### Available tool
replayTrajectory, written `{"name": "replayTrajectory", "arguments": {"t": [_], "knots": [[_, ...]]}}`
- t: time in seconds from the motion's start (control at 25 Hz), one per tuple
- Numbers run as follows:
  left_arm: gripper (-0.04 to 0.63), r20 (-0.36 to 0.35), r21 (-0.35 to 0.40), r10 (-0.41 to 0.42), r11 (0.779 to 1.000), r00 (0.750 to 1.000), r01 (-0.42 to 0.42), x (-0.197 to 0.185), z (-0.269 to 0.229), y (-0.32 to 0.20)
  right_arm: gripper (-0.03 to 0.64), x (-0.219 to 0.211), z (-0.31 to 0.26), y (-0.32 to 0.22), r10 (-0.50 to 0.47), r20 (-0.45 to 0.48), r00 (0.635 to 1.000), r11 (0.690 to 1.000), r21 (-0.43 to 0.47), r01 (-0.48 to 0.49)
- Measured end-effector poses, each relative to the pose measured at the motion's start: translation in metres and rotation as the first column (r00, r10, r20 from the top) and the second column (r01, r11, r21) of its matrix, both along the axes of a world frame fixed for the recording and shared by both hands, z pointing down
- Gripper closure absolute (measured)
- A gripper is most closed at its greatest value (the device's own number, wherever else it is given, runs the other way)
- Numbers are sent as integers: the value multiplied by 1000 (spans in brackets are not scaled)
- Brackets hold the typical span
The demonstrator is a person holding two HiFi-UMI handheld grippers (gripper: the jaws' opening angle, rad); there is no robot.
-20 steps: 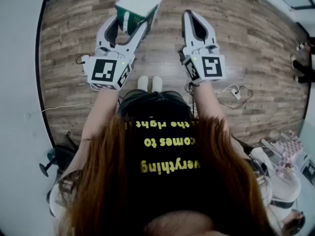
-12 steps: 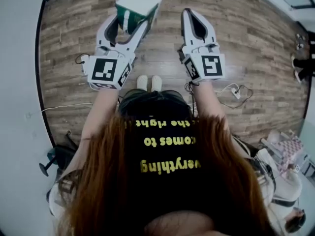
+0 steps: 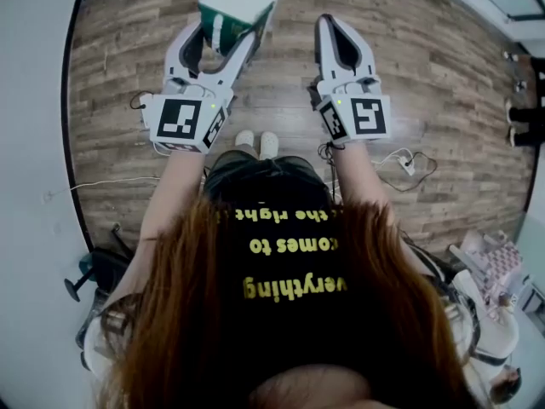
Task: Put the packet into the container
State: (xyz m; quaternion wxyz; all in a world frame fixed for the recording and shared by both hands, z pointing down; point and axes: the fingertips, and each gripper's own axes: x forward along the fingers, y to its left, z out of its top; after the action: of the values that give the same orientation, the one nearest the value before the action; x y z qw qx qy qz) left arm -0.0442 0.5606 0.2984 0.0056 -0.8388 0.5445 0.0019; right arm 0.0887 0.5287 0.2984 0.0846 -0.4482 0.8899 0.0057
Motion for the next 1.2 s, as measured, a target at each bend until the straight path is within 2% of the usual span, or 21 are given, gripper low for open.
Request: {"name": "replayTrajectory", "arguments": {"t": [0.56,0.84,1.2], "knots": [[314,-11,8,-40,999,999,40,-2,1,-49,600,12,9,-44,2,-11,1000,1000,-13,-2],[314,-12,-1,-26,1000,1000,26,-11,9,-120,600,1,15,-111,12,-18,1000,1000,-22,-12],[314,-5,18,21,1000,1000,-21,-42,0,-206,600,-39,1,-195,38,-22,999,999,9,-38]]}}
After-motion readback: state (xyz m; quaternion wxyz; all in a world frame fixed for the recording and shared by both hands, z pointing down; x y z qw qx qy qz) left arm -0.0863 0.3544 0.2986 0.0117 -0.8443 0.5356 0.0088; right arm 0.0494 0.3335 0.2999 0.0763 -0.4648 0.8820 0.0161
